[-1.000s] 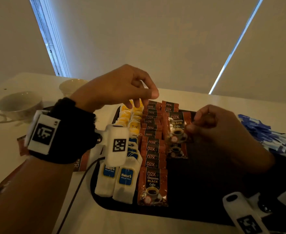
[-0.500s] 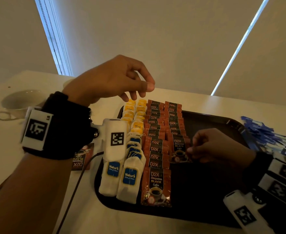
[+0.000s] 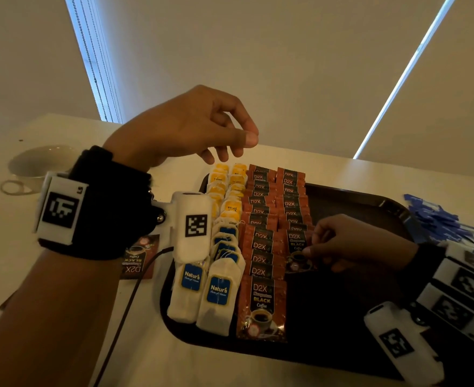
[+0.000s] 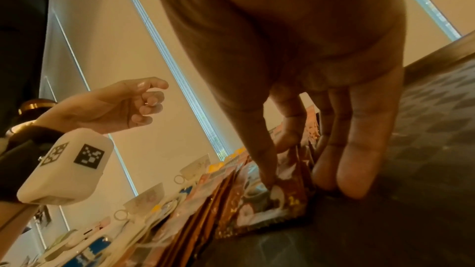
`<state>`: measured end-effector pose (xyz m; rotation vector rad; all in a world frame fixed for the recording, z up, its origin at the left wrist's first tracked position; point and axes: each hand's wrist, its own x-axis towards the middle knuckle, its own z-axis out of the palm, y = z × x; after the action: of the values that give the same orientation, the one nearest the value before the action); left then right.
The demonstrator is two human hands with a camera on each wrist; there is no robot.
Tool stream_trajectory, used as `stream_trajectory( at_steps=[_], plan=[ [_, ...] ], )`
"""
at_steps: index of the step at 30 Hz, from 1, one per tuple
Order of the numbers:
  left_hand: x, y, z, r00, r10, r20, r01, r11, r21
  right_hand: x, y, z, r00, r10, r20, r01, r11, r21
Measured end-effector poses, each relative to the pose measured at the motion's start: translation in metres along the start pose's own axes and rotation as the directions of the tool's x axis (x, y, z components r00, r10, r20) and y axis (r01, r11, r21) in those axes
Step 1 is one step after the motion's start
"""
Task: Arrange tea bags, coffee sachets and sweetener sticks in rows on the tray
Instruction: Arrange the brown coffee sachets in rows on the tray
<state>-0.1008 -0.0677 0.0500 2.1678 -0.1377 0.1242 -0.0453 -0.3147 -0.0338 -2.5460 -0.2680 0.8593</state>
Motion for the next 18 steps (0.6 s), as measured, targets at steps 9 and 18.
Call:
stream_trajectory(
  at_steps=[9,18],
  plan=[
    [-0.008,0.005,-0.010,0.993,0.046,-0.108,-0.045,0.999,0.018,-0.040,-0.017,-0.029,0.950,-0.270,-0.158,0.266,0.963,-0.049],
    [-0.019,0.029,-0.002,0.975,0.071,-0.209,-0.072,0.997,0.006,-0.066,-0.004,-0.050,0.810,-0.441,-0.386,0.585,0.579,0.567]
  ],
)
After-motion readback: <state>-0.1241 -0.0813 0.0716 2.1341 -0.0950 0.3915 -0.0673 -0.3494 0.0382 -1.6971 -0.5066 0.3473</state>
